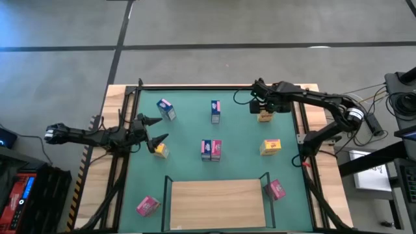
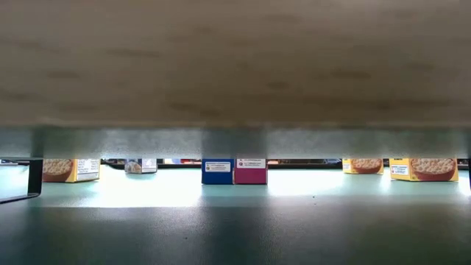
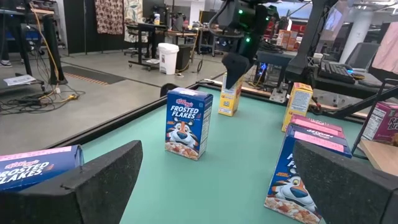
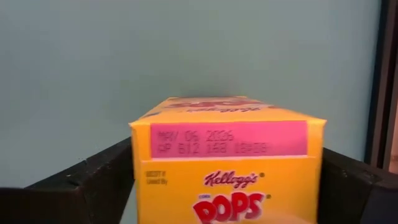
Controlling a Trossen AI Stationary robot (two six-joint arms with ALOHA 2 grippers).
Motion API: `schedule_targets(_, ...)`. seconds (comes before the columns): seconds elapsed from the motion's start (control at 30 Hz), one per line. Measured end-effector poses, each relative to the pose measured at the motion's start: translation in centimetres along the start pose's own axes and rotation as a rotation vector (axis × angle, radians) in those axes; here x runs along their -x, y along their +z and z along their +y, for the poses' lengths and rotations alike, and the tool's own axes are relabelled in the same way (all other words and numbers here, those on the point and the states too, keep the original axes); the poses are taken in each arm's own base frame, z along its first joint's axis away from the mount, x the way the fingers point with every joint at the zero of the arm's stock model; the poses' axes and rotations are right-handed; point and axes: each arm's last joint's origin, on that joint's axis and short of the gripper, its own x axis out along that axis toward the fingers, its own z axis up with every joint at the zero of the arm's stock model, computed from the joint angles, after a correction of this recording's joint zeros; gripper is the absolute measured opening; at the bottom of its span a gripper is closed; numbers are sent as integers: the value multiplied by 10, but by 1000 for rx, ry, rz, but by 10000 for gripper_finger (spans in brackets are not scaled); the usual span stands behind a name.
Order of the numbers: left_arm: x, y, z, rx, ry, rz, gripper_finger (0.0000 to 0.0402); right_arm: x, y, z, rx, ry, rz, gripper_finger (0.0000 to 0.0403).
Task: Stack cereal on shelf
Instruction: Put the top yellow cereal box on the shelf
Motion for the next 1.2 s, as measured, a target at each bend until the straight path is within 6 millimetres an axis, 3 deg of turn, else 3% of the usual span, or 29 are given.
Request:
schedule_targets(0.3,0,0,0,0,0,0,399,1,-1,0,-5,11,8,264)
schedule_targets(0.6,0,0,0,0,0,0,399,25,-1,11,43,128,55,285)
schedule_targets(0.77,0,0,0,0,0,0,399,39,-21,28,136,145,44,284)
schedule_targets(1.2,0,0,0,0,0,0,399,67,-94,59,368,218,21,286)
